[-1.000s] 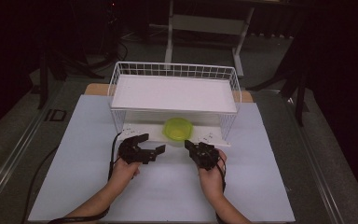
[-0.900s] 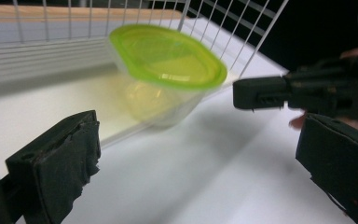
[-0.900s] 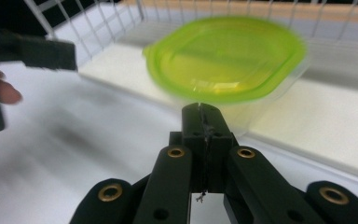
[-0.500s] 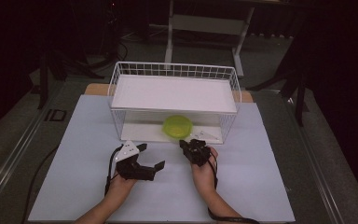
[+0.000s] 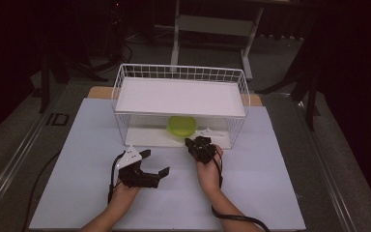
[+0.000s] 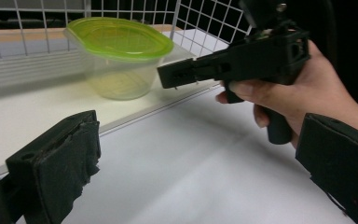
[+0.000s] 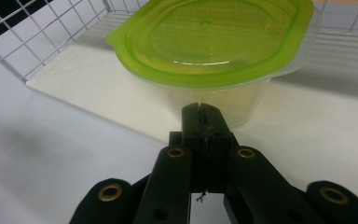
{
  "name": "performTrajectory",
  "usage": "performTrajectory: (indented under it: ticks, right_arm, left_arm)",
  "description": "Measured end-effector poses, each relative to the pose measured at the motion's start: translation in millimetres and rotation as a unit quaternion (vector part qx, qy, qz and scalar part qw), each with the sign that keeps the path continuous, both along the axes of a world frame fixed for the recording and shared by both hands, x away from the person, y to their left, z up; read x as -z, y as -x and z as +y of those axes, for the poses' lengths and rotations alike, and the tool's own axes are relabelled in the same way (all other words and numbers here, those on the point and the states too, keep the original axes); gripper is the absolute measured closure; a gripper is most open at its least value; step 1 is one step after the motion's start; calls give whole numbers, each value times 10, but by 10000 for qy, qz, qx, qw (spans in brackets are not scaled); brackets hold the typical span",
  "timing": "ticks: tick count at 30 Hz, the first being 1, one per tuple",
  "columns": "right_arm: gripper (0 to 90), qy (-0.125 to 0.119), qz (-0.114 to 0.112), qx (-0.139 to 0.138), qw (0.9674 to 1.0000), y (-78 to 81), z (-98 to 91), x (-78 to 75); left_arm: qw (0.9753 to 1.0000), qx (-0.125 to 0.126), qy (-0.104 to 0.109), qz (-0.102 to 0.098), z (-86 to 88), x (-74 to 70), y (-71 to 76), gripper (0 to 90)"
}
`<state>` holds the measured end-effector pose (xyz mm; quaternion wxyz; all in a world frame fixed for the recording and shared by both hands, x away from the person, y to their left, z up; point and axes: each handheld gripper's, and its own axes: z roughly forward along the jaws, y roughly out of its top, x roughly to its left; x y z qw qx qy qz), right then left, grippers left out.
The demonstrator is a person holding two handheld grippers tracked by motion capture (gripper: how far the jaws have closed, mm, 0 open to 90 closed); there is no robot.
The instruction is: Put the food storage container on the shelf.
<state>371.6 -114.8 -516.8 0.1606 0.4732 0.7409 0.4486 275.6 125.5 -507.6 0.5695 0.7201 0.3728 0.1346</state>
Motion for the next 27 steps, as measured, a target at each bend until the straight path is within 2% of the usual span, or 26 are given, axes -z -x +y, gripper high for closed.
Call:
performTrajectory:
  ticks: [9,14,16,19,21,23,27]
  right_arm:
    - [898,13,102,58,9999,-110,33,38]
    - [886,-51,112,-22,9999,14,-27,14]
    - [878,-21,50,-103,9999,95,-57,-16]
    - [862,-156,104,-157,9997,186,-119,-58]
    - [837,-148,75,-243,9996,249,-152,-99]
    - [785,-87,-52,-336,9994,327,-175,-152]
    - [582,-150,-229,-568,9980,470,-224,-259]
  left_arm:
    - [9999,13,-149,-76,12,6,-2,8]
    - [9999,-22,-102,-72,40,-14,2,8]
    - [9999,-18,-134,-69,39,-25,1,8]
    - [9997,26,-220,-72,20,-47,5,8]
    - [9996,50,-261,-91,20,-70,13,8]
    - [9997,77,-220,-104,36,-110,28,8]
    - [9998,112,-150,-94,71,-176,51,8]
